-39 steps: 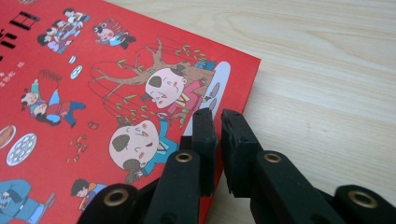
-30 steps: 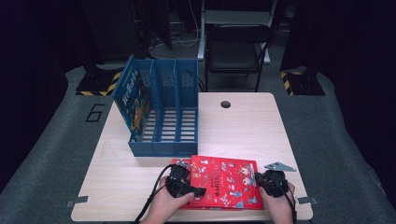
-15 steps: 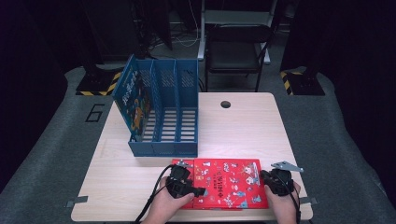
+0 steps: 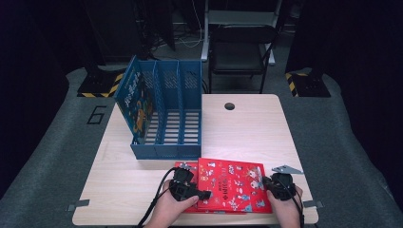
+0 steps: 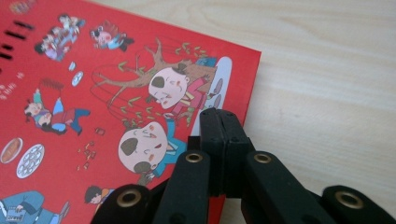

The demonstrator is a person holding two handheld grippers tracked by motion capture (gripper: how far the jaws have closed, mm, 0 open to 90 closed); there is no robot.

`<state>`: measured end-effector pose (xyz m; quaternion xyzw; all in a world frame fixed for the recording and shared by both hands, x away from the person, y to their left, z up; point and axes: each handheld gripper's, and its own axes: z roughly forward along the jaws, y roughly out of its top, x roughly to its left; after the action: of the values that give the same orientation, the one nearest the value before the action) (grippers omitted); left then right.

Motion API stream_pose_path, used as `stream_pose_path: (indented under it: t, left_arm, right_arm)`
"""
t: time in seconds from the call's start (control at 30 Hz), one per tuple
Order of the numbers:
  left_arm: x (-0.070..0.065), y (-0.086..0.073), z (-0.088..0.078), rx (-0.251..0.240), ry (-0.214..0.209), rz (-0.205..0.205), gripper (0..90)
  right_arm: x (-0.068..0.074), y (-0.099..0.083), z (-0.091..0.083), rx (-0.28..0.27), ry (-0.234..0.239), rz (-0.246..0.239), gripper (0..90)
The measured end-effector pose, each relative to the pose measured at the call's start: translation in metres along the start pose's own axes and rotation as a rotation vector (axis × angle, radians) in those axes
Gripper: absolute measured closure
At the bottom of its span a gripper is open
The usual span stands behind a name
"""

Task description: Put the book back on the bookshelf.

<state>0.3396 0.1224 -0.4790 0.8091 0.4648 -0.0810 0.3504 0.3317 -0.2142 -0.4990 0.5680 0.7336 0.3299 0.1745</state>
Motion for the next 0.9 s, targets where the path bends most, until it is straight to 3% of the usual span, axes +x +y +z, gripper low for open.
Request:
stream_pose_path:
  t: [0.03,0.13,0.27,0.33,0.43,0.7,0.9]
  left_arm:
    - [-0.001,0.0,0.001,-0.003,0.013,0.003,24.2]
    - [-0.004,0.001,0.004,-0.004,-0.014,0.002,24.6]
    - [-0.008,0.003,0.008,0.001,-0.021,0.008,24.6]
    - [-0.009,0.003,0.01,0.0,-0.022,0.015,24.7]
    - [-0.011,0.004,0.012,-0.003,-0.033,0.003,25.3]
    - [-0.013,0.007,0.014,0.008,-0.02,0.005,26.6]
    - [-0.014,0.006,0.015,-0.001,-0.017,0.011,26.8]
  right_arm:
    - [0.0,0.0,0.0,0.001,-0.002,0.004,90.0]
    - [-0.002,0.0,-0.001,-0.005,0.011,0.011,90.0]
    - [-0.001,0.0,0.0,-0.003,0.006,0.006,90.0]
    - [0.0,0.0,0.001,0.004,0.007,0.029,90.0]
    - [-0.001,-0.001,0.002,0.007,0.007,0.015,90.0]
    - [-0.002,-0.001,0.002,0.004,0.015,0.024,90.0]
    - [-0.001,-0.001,0.003,-0.001,-0.007,0.016,89.6]
